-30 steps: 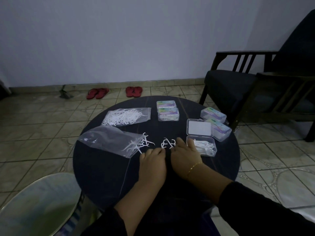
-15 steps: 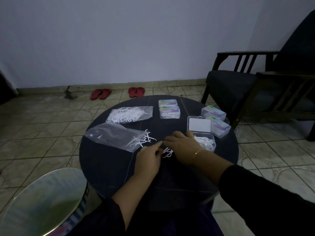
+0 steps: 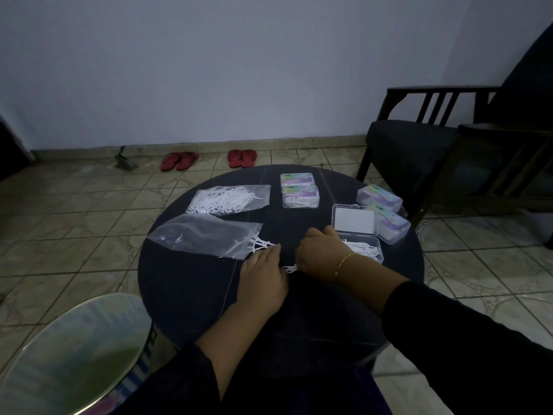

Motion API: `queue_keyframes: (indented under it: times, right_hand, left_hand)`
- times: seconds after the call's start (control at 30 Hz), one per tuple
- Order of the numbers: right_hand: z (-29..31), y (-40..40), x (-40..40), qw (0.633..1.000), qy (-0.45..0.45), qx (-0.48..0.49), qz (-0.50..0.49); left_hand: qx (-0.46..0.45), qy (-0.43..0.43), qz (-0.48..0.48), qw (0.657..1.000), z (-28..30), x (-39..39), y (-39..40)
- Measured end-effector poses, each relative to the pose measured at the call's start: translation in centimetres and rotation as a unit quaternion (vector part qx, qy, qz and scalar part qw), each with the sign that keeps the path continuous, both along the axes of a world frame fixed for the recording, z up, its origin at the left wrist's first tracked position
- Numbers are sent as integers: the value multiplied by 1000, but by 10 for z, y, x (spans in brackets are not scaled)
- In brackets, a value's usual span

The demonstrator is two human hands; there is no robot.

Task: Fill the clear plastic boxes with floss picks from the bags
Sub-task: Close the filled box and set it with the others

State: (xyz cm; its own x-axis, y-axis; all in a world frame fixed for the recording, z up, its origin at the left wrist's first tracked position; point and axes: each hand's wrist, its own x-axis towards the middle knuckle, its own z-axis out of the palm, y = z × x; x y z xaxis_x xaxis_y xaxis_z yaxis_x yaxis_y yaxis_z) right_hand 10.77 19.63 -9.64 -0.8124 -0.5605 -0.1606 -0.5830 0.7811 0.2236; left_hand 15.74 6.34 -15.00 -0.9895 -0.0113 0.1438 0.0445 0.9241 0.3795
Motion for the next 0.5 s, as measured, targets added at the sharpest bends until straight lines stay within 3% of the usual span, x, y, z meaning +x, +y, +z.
queue_keyframes:
  times: [0.2, 0.5]
  right_hand:
    - [1, -5, 0, 999, -38, 15, -36]
    - [-2, -2, 8, 1000, 15, 15, -11]
  left_hand:
    - [-16, 10, 1, 1000, 1, -6, 2]
    - [-29, -29, 2, 999, 7, -18, -11]
